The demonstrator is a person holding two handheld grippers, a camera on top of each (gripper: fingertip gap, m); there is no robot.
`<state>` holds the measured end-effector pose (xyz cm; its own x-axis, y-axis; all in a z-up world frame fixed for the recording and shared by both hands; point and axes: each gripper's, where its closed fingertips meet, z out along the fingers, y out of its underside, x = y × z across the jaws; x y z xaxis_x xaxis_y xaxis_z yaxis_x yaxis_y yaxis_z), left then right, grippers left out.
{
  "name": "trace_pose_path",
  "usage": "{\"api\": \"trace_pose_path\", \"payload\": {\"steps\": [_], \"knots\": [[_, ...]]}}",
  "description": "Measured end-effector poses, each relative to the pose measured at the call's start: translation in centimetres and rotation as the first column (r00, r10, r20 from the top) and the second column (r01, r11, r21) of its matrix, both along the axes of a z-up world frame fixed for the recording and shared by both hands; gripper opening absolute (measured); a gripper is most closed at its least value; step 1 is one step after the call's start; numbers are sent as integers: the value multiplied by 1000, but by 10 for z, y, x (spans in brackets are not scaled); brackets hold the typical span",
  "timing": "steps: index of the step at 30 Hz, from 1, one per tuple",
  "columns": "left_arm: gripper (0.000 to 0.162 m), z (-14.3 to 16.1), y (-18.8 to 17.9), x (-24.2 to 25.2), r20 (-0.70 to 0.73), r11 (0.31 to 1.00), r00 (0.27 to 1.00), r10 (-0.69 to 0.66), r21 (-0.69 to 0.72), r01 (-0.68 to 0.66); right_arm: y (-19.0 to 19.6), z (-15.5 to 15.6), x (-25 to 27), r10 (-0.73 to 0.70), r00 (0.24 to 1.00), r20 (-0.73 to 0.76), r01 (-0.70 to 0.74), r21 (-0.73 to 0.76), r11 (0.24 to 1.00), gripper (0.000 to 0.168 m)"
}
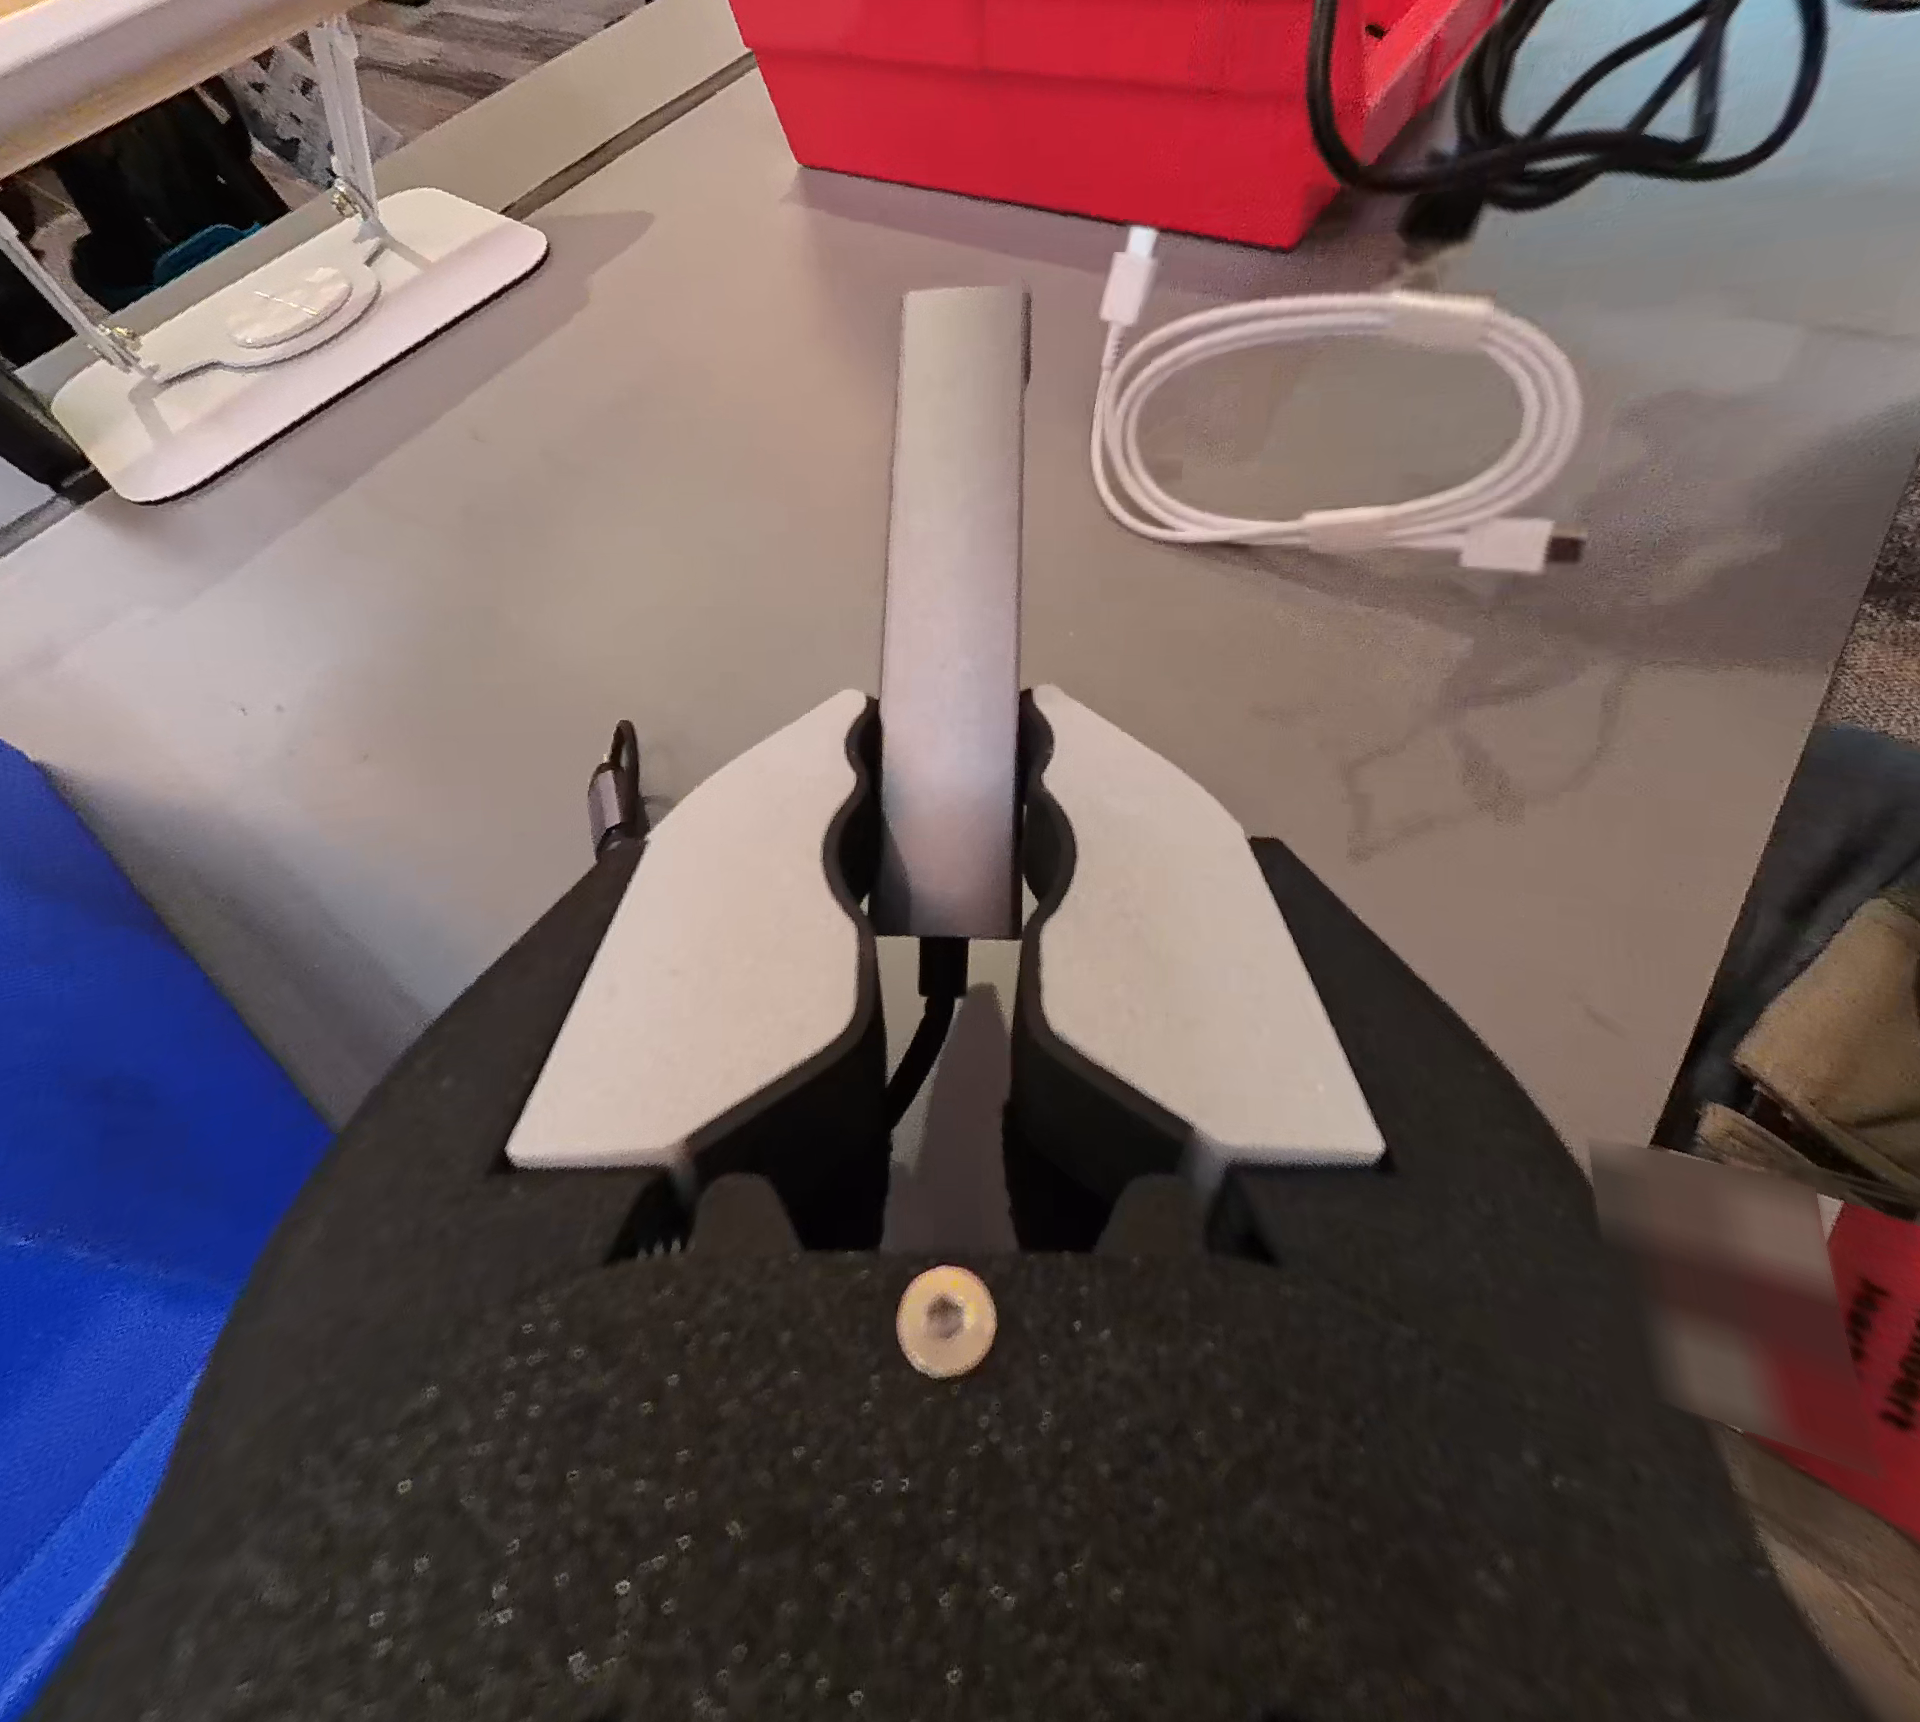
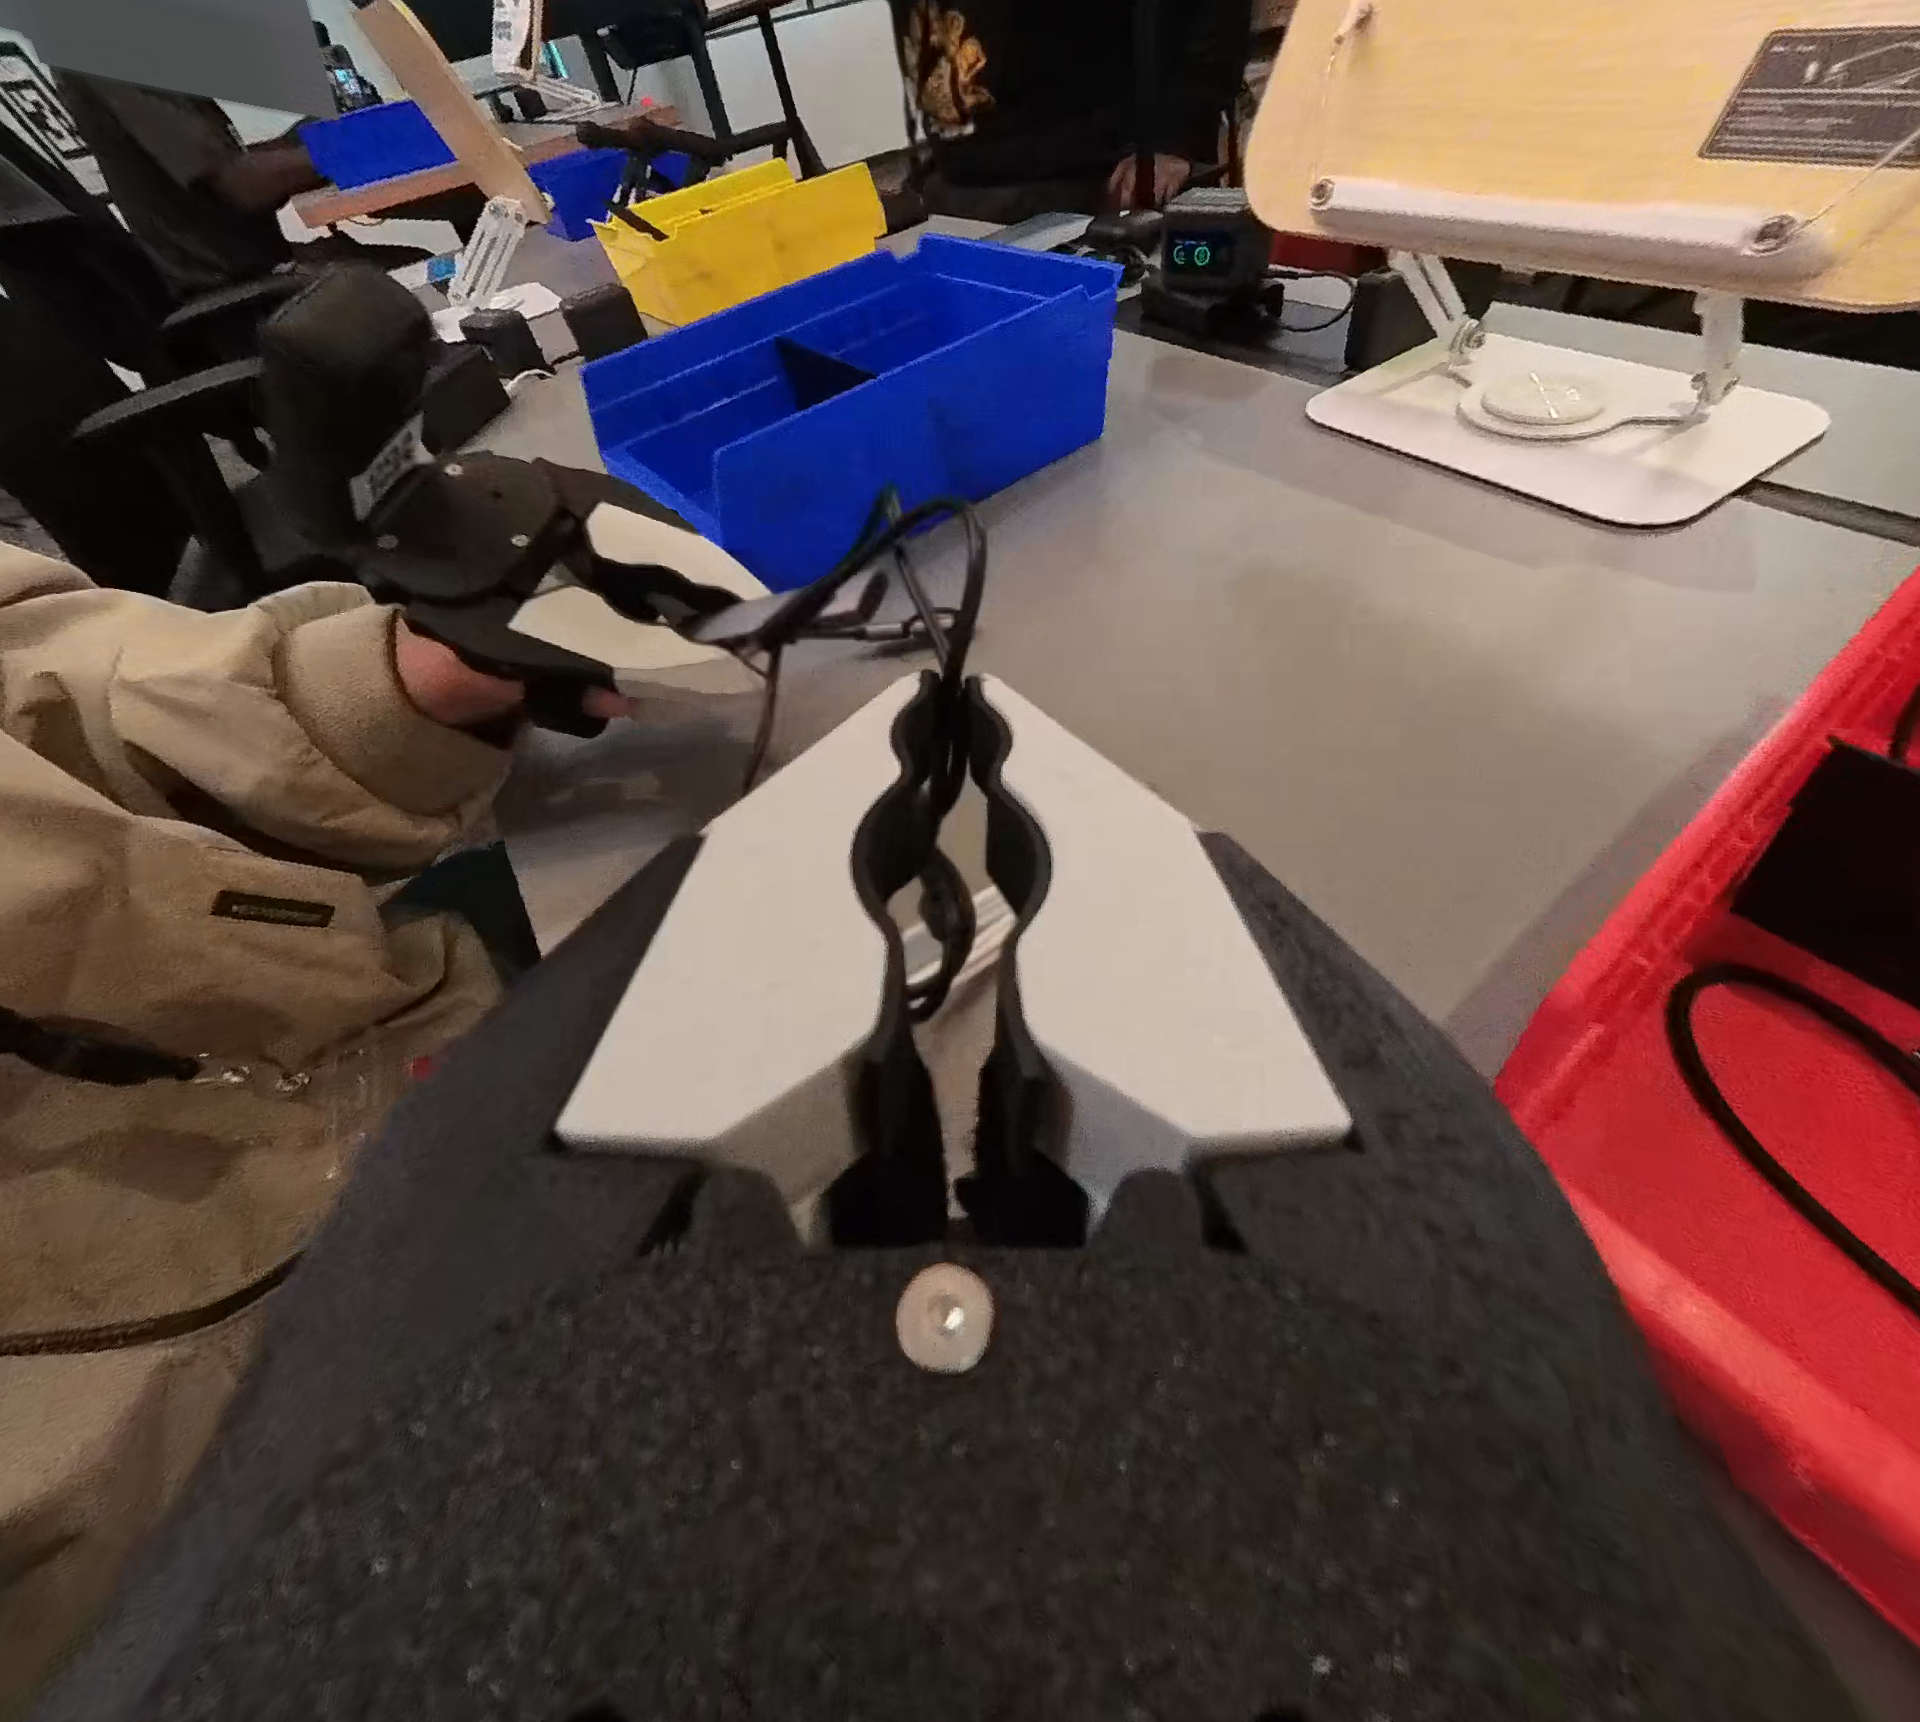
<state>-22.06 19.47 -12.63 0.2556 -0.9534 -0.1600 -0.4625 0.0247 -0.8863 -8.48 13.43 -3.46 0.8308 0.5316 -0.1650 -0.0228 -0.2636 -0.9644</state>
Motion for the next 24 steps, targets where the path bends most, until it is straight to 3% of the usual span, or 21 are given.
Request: {"api": "trace_pose_path", "payload": {"steps": [3,6,8,12,17,19,21,24], "knots": [[23,0,-1,0,-4,1000,1000,-2,6,2,5,-15,7,-68,988,142,71,-15,997,3],[23,-1,-1,0,-4,1000,1000,-3,4,3,-2,-47,-2,29,964,266,4,-124,992,1],[23,-1,-1,0,-8,1000,1000,-3,6,3,-5,-44,-11,63,976,211,-38,-121,992,2],[23,0,-1,0,-5,1000,1000,-2,9,2,-1,-15,1,-19,987,162,23,-20,1000,3],[23,-1,-1,0,-5,1000,1000,-3,9,3,5,56,89,-321,927,191,305,112,946,3],[23,-1,-1,0,-7,1000,1000,-5,5,5,5,76,132,-427,889,166,417,92,904,3],[23,-1,-1,1,-8,1000,1000,-7,6,8,11,73,175,-507,848,154,508,34,861,3],[23,-2,-3,1,-10,1000,1000,-11,3,11,29,29,198,-452,892,-23,440,-188,878,3]]}}
